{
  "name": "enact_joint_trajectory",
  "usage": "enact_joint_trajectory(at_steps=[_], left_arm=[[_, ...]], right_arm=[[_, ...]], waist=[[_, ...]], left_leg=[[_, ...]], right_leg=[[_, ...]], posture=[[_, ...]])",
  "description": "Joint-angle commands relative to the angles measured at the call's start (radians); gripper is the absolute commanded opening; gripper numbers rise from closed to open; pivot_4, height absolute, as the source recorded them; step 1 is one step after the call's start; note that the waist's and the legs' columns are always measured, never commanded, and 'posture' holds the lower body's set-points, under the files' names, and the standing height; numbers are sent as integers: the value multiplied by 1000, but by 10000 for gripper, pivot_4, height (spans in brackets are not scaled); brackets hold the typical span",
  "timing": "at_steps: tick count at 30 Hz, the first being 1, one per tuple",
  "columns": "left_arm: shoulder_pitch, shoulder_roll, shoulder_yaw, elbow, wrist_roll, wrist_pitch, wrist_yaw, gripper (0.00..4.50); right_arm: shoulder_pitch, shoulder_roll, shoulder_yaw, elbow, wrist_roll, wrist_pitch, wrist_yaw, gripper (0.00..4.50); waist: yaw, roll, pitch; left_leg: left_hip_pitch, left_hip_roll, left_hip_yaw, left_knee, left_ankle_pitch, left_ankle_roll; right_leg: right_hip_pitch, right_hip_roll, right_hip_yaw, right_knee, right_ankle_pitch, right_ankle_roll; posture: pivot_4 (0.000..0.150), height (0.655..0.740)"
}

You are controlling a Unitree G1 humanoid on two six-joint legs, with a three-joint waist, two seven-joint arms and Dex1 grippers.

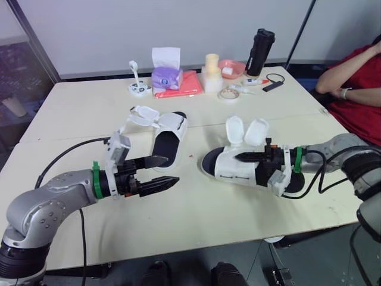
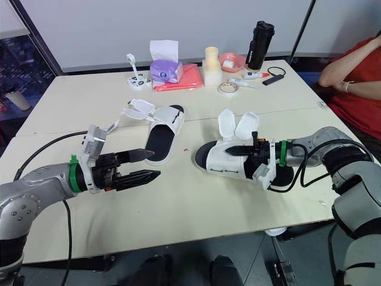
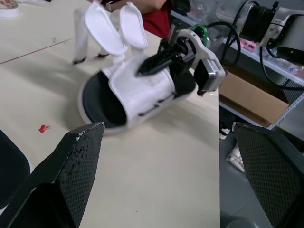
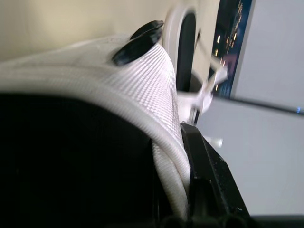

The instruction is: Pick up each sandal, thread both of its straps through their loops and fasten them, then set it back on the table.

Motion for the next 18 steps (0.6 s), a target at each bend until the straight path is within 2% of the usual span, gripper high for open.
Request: enact_joint_trajectory(at_steps=[1,8,13,16,18], left_arm=[[-3,-6,7,-15,-4,-14,-2,45000],[-9,-16,-11,-3,7,-15,-10,45000],[-2,-24,-25,-4,21,-18,-18,45000],[6,-23,-40,2,45,-28,-36,45000],[6,-23,-61,19,88,-53,-53,45000]], right_arm=[[-44,3,0,-38,-12,-71,-95,548],[-29,60,9,-58,-4,-165,-84,548],[-21,87,23,-28,-20,-154,-73,548],[-17,90,22,-20,-21,-135,-66,11019],[-11,88,24,-12,-21,-121,-55,20094]], waist=[[-1,0,0],[-2,0,0],[1,0,0],[-1,0,0],[-1,0,0]], left_leg=[[0,0,0,0,0,0],[0,0,0,0,0,0],[0,0,0,1,1,-1],[0,0,0,0,1,-2],[0,0,0,0,1,-2]], right_leg=[[0,0,0,0,0,0],[0,0,0,0,0,0],[0,0,0,0,0,0],[0,0,0,0,0,0],[0,0,0,1,0,0]], posture=[[1500,7400],[1500,7400],[1500,7400],[1500,7400],[1500,7400]])
